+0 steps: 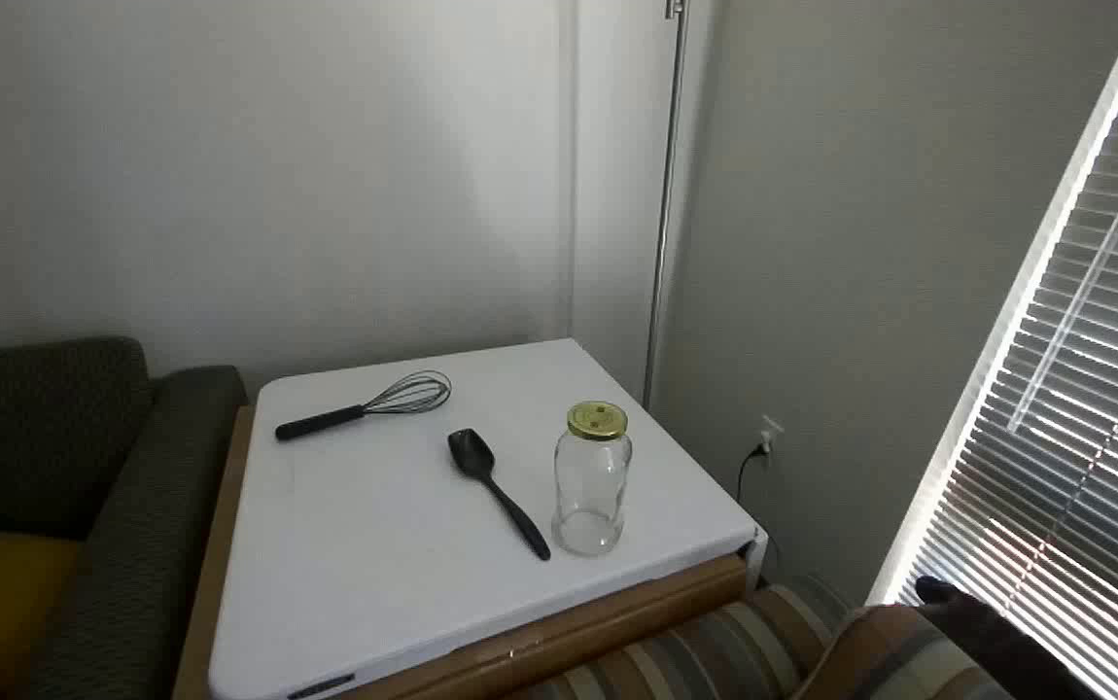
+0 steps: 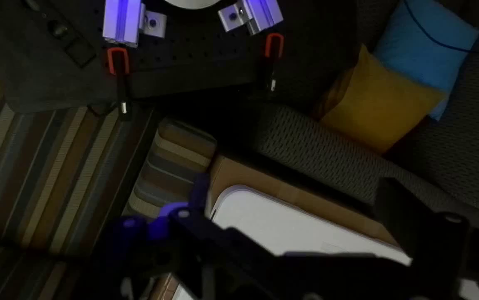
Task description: Take the lid off the glass jar
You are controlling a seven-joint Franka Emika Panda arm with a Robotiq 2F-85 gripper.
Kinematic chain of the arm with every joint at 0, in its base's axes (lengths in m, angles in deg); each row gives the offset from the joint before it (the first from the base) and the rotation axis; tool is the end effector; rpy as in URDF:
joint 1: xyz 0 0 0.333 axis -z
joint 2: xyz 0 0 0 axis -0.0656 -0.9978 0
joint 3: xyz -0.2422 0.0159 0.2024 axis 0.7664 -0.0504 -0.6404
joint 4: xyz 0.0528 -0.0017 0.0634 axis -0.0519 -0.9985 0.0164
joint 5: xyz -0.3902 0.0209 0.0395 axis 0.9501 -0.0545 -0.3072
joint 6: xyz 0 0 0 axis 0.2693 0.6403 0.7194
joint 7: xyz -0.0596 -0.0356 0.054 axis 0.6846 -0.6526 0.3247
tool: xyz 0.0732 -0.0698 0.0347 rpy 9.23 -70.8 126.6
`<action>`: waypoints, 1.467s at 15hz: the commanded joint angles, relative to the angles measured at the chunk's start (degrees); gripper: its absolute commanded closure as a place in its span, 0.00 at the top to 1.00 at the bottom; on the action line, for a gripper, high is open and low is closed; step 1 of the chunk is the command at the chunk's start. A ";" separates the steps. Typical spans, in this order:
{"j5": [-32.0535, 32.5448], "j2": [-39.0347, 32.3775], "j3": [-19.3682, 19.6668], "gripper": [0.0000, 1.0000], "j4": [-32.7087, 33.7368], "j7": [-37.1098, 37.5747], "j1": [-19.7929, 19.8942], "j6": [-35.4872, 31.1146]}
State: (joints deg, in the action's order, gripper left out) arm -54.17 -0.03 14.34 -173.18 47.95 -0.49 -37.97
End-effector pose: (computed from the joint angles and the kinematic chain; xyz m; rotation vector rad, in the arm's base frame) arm 0.2654 -0.0746 0.4822 -2.8631 0.1658 0.1934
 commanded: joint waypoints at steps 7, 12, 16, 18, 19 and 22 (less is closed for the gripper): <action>-0.77 -0.30 -1.14 1.00 0.10 -0.95 1.51 0.15; -0.77 -0.30 -1.14 1.00 0.10 -0.95 1.51 0.15; -1.31 -5.83 -1.70 1.00 1.99 -0.64 0.41 -2.31; -2.20 -9.80 -1.73 1.00 3.73 -1.79 -0.90 -3.54; -3.04 -11.81 -1.66 1.00 4.62 -2.40 -1.55 -4.42; -4.75 -20.46 -2.57 1.00 8.79 -2.92 -3.09 -8.95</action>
State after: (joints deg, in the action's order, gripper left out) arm -56.69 -9.81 12.70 -170.15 47.22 -2.62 -44.13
